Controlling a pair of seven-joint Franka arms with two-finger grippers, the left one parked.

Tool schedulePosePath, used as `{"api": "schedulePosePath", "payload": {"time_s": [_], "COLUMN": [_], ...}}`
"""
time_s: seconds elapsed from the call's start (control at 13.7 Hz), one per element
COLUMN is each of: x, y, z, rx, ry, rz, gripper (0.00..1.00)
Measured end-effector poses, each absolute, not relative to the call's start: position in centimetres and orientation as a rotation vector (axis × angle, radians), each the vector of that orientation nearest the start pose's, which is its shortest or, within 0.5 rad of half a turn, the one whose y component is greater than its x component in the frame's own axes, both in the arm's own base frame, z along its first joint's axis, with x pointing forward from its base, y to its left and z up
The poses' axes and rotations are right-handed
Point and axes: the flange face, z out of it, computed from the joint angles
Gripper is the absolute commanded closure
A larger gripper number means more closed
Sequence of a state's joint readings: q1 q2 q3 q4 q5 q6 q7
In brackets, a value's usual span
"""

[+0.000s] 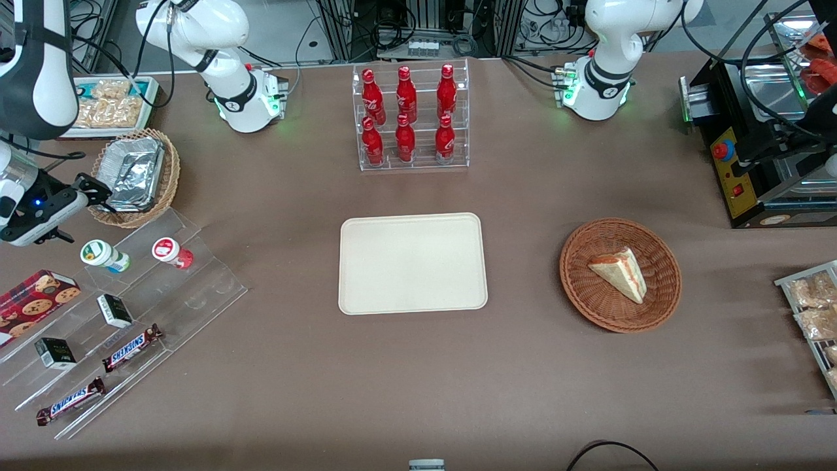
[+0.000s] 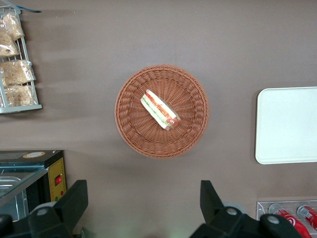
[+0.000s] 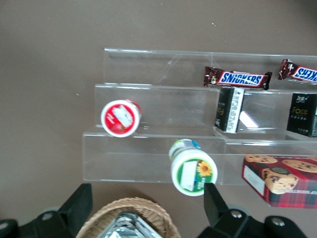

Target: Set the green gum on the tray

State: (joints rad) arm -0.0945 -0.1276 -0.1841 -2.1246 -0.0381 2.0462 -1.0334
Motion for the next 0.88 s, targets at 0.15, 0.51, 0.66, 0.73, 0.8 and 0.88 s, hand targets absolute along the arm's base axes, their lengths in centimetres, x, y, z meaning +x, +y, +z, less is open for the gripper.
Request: {"api": "schedulePosePath", "payload": {"time_s": [0.15,0.51,0.66,0.73,0.8,0.88], "x": [50.0,51.2,51.5,51.6,51.7,51.9], "y": [-16.0,-17.6,-18.3,-18.5,-18.6,-18.7], "z": [46.2,43.3,42.3,41.9,41.4,41.1], "rx": [-2.942,-2.956,-2.954,-2.954,-2.953,-2.954], "ry": [-1.236,-1.255,-1.272,-1.280,-1.284,-1.285], "rz": [-0.060,-0.068,-0.063,-0.063,-0.061,-0.061], "gripper": [0.00,0.00,0.00,0.00,0.00,0.00]}}
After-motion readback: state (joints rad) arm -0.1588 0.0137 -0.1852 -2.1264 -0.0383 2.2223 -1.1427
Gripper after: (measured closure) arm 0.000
